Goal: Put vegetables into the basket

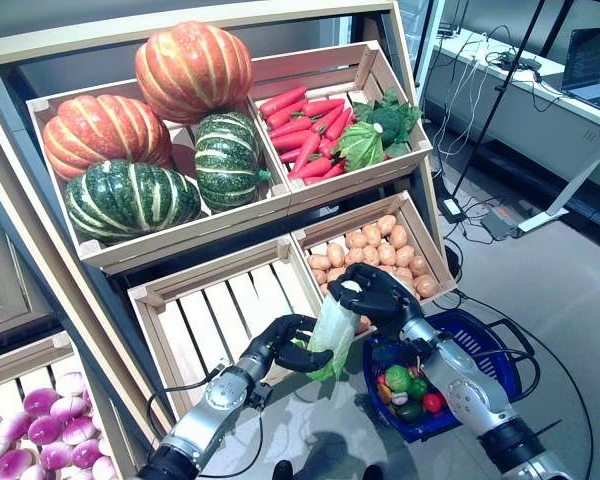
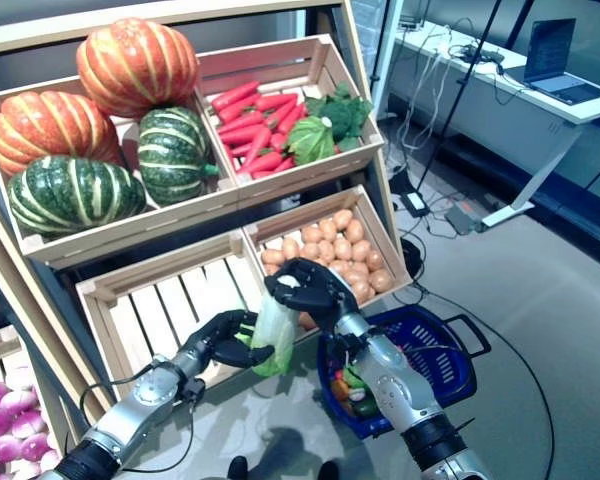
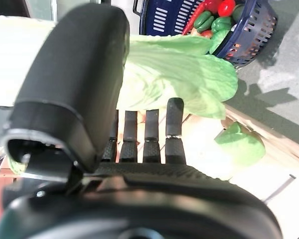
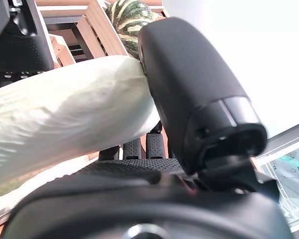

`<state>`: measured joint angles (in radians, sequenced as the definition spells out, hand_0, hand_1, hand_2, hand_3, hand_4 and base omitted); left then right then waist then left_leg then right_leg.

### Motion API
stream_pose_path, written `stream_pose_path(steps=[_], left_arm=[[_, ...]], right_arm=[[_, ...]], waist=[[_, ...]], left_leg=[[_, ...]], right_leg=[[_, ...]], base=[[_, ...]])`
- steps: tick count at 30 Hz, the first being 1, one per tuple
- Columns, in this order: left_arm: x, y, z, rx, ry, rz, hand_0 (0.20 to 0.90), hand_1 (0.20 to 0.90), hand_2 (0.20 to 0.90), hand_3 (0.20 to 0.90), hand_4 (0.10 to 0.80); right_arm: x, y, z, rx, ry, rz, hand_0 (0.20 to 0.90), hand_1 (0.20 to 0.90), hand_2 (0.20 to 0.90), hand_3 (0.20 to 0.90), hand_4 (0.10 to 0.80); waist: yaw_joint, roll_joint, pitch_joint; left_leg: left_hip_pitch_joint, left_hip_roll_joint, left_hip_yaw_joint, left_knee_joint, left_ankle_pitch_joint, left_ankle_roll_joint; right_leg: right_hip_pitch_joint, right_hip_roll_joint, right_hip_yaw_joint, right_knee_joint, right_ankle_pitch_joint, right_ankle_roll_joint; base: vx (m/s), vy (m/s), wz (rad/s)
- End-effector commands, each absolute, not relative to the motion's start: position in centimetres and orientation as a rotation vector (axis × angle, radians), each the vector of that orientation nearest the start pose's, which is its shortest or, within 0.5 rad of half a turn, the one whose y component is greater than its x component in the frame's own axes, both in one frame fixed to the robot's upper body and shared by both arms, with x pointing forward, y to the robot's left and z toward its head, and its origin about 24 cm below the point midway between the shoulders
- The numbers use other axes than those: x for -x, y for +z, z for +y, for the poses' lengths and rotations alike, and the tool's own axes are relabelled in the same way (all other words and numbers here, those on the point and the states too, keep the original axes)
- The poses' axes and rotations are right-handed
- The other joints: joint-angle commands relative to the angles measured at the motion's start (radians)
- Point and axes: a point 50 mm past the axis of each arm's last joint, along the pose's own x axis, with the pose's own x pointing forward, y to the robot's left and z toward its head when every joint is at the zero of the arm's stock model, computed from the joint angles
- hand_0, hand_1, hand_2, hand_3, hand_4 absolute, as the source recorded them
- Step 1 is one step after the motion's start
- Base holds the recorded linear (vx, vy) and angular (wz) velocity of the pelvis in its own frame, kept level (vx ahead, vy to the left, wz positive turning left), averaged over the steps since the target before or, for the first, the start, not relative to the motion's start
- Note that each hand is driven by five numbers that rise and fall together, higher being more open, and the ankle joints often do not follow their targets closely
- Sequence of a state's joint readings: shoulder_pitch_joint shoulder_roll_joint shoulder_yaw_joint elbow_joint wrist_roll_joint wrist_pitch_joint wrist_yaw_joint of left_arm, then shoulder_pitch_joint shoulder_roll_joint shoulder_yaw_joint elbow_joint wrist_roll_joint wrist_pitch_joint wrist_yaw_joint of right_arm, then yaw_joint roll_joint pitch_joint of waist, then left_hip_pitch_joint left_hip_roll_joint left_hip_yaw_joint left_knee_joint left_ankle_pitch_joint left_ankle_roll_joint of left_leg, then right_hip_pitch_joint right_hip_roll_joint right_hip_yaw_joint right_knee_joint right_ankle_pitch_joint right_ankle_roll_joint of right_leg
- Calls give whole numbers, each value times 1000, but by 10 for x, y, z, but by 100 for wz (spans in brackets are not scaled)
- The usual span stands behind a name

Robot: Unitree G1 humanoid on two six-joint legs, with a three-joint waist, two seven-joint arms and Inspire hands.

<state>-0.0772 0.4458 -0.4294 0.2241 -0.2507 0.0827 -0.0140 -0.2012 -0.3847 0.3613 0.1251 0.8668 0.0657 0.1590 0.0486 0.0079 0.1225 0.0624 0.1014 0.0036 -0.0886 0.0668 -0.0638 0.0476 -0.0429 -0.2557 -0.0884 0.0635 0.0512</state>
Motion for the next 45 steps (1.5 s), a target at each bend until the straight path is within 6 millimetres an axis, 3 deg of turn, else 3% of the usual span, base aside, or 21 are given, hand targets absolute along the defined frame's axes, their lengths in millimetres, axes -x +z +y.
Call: stream_pose_path(steps=[1,25,40,45], left_arm=[[-283,52,152,-205,-291,23,900,900,900,900,800],[-289,61,167,-87,-208,32,900,900,900,900,800],[-284,62,185,-42,-168,32,900,900,900,900,800],[-284,65,187,-40,-159,23,900,900,900,900,800]], right_arm=[[-273,82,-93,-523,702,-1,300,300,300,300,400],[-293,133,-159,-497,355,-322,300,300,300,300,400],[-283,156,-237,-452,20,-514,300,300,300,300,400],[-280,160,-252,-444,-44,-546,300,300,300,300,400]], waist=[[11,-49,-51],[-5,-45,-53],[-37,-53,-49],[-45,-55,-47]], left_leg=[[27,-1,12,1,-70,-19],[22,1,20,1,-67,-13],[18,11,55,1,-68,-9],[13,15,62,1,-66,-9]], right_leg=[[50,-113,47,1,-10,98],[43,-108,56,1,-5,93],[29,-92,91,1,-4,90],[22,-88,98,1,-2,89]], base=[[0,0,0],[0,0,0],[-12,-10,-6],[-21,-17,-11]])
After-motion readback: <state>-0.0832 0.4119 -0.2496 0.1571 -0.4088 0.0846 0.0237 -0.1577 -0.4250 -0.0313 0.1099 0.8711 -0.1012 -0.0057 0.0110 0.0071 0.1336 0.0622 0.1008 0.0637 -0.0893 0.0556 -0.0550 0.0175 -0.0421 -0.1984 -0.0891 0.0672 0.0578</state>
